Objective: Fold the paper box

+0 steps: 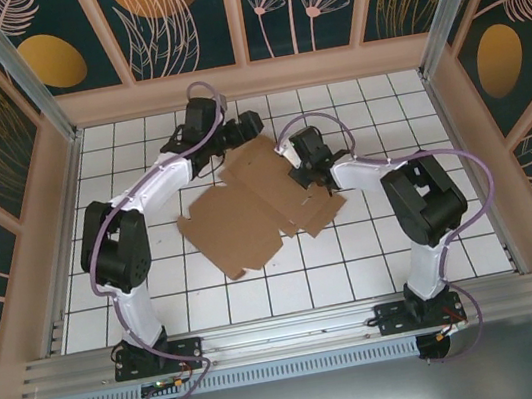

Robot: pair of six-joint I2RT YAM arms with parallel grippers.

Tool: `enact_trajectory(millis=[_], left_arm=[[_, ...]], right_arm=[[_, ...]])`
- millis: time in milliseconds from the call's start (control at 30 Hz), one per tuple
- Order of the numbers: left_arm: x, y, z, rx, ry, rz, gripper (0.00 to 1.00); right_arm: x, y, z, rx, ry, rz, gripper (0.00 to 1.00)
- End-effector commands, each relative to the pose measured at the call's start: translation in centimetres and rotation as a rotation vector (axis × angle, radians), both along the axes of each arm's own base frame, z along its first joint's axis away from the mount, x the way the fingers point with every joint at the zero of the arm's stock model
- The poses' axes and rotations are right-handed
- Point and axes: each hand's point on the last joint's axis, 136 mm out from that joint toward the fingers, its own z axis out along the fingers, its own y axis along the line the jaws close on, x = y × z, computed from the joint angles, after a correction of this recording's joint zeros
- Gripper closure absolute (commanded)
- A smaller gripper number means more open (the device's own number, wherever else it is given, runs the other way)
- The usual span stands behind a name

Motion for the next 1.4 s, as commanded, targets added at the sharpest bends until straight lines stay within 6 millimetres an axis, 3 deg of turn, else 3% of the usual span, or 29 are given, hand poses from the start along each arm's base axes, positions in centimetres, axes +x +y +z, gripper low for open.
enact_trajectory(millis=[0,367,600,833,967,1367], left_arm=[[0.3,-0.1,-0.1,0.018,-0.012,-0.039,0.08],[3.8,-0.2,-2.8,0.117,0.023,-0.057,0.11],[5.9,-0.4,-4.5,0.224,0.027,-0.089,0.12],[5.2,-0.6,-7.3,0.243,0.115,-0.119,0.18],[4.3,-0.8,-8.4,0.234,0.168,-0.143,0.29],[1.9,-1.7,-9.4,0.166,0.253,-0.207,0.34]], right_arm=[[0.3,2.1,1.0,-0.037,-0.032,0.165,1.00],[0.1,2.5,-0.1,-0.080,0.028,0.228,1.00],[-0.3,2.8,0.3,-0.048,0.024,0.227,1.00],[0.3,2.7,0.9,-0.054,0.004,0.211,1.00],[0.7,2.6,0.9,-0.068,0.000,0.205,1.00],[1.3,2.7,1.1,-0.064,-0.021,0.188,1.00]])
